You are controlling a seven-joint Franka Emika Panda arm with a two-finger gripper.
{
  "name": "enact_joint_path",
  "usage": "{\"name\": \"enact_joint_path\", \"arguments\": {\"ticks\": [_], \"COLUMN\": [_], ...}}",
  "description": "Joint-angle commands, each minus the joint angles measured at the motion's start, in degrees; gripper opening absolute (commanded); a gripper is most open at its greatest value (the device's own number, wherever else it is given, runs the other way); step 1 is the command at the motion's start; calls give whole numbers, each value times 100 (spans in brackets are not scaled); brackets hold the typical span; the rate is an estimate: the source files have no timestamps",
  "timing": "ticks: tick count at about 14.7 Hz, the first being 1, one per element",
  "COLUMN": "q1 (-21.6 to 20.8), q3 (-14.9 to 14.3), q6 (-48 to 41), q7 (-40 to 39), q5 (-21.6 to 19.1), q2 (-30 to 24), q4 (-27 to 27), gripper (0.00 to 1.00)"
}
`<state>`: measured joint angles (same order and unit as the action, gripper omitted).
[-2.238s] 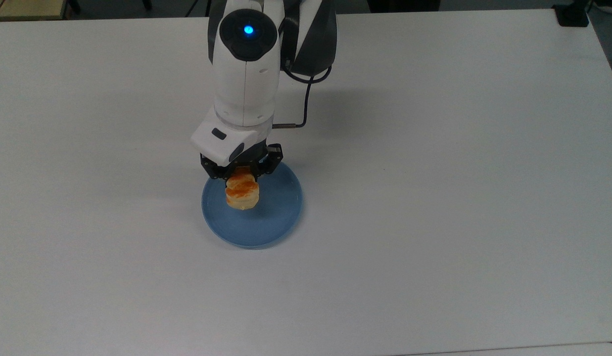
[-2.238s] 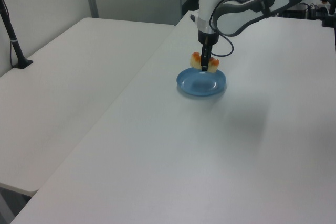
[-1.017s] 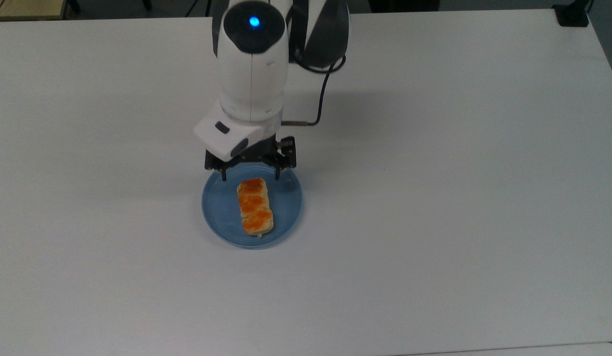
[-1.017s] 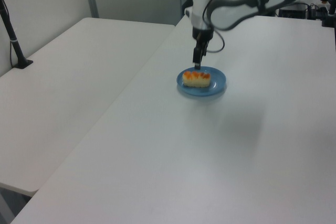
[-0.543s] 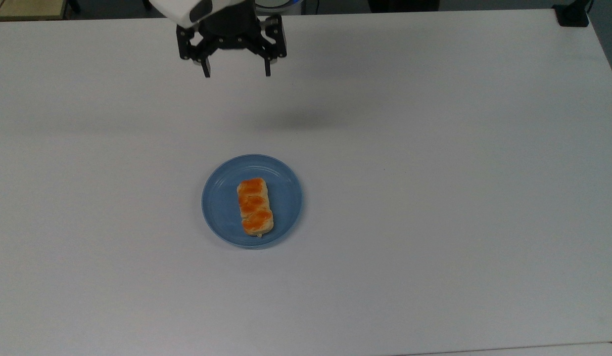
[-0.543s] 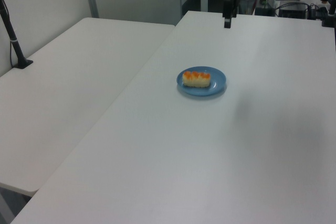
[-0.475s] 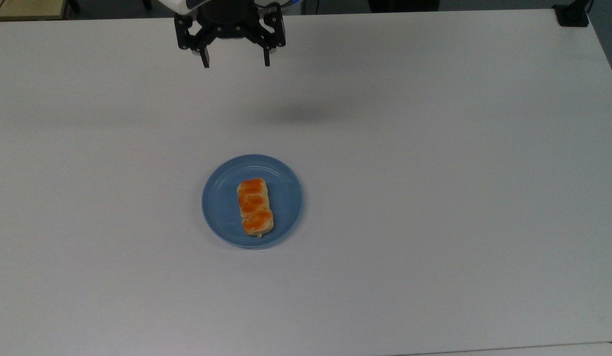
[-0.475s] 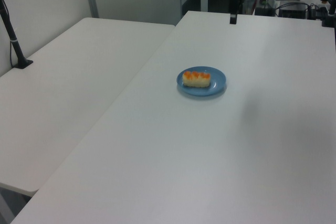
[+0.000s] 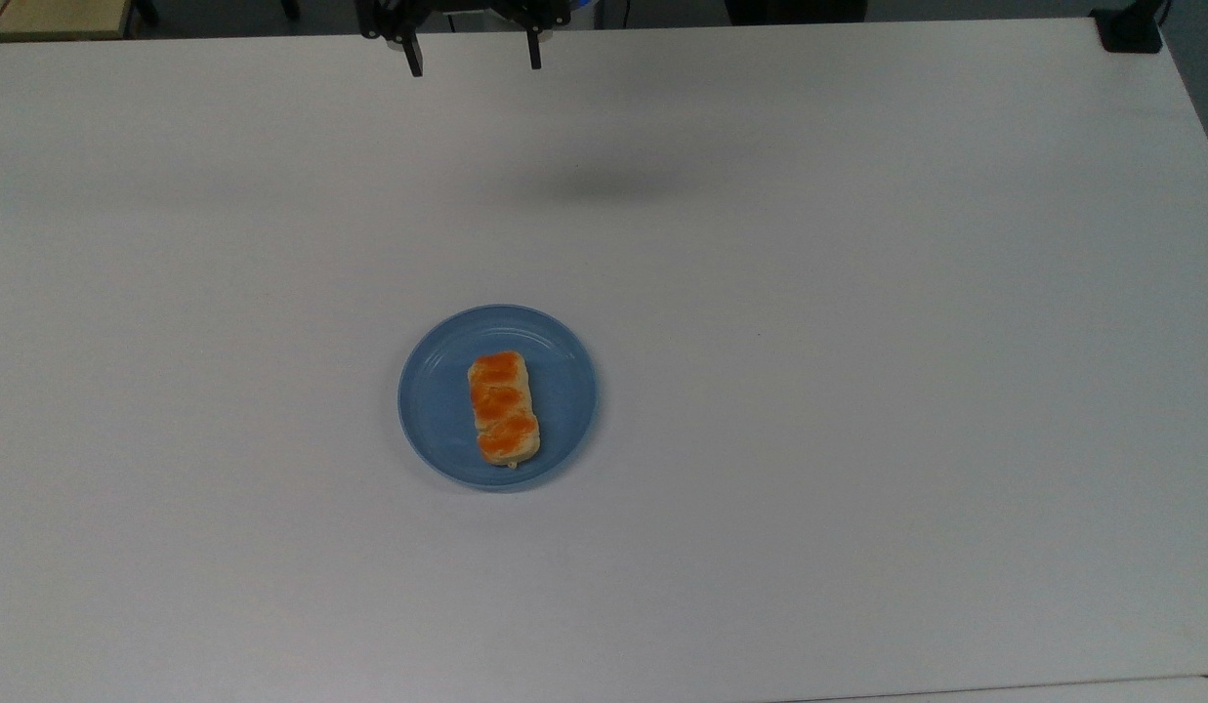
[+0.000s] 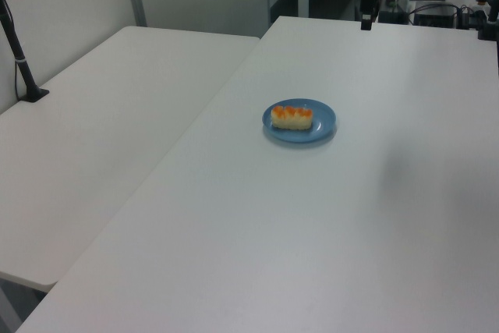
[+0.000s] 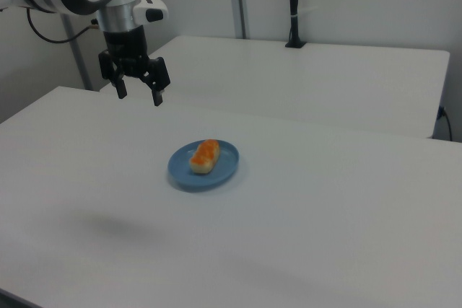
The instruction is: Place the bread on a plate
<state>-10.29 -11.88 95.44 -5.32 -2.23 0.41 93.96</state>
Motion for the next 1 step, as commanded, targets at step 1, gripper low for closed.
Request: {"name": "enact_joint_path", "arguments": {"ticks": [1], "q1": [27], "q3": [90], "q6": [-165], "q7": [58], "q5": [3], "q2": [-147], "q4": [158], "gripper": [100]}}
